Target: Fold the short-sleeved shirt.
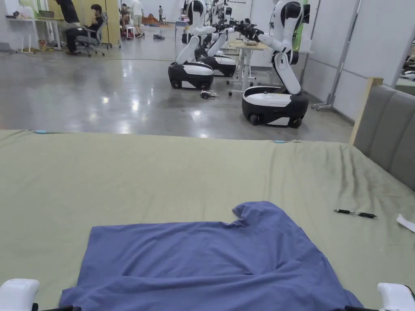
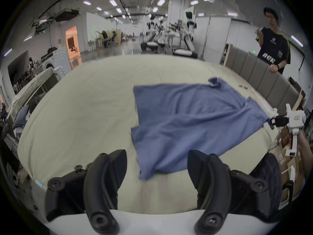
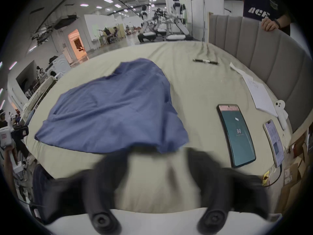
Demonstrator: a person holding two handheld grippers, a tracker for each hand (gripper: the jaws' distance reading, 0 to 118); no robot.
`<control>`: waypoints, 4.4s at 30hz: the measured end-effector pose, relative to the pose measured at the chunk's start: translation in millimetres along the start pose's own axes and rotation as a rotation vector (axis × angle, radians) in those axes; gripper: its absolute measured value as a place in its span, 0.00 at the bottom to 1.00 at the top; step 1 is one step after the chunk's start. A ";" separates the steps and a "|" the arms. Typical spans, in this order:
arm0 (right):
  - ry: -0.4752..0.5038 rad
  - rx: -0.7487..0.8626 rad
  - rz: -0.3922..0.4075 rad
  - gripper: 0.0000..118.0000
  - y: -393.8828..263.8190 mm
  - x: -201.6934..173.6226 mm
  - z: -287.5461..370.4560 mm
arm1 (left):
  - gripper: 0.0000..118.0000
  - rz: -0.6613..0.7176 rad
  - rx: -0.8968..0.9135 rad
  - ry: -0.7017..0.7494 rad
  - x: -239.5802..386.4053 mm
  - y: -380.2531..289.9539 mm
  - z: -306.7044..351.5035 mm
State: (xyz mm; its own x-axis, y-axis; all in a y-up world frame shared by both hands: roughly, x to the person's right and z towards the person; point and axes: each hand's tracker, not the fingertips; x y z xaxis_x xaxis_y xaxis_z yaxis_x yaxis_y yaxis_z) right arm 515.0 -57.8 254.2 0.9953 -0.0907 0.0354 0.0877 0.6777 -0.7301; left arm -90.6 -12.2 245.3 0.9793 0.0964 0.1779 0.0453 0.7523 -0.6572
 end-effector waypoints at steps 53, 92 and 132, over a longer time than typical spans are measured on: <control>-0.054 -0.002 0.093 0.03 184.8 -49.8 -180.2 | 0.06 -0.018 -0.100 0.089 4.5 164.6 -233.0; -0.076 0.021 0.233 0.04 44.7 -36.1 -21.0 | 0.06 0.059 -0.093 -0.003 -5.2 6.1 -26.8; 0.121 0.343 0.227 0.03 4.5 -235.4 -12.3 | 0.75 0.331 0.097 -0.209 -108.6 -30.5 4.6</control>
State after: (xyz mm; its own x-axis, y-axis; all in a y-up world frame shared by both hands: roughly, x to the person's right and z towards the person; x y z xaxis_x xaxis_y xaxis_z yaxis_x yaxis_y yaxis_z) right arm 280.5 -42.4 234.1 0.9805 0.0176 -0.1957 -0.1039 0.8919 -0.4401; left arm -199.2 -42.7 249.4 0.8763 0.4665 0.1200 -0.2943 0.7158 -0.6333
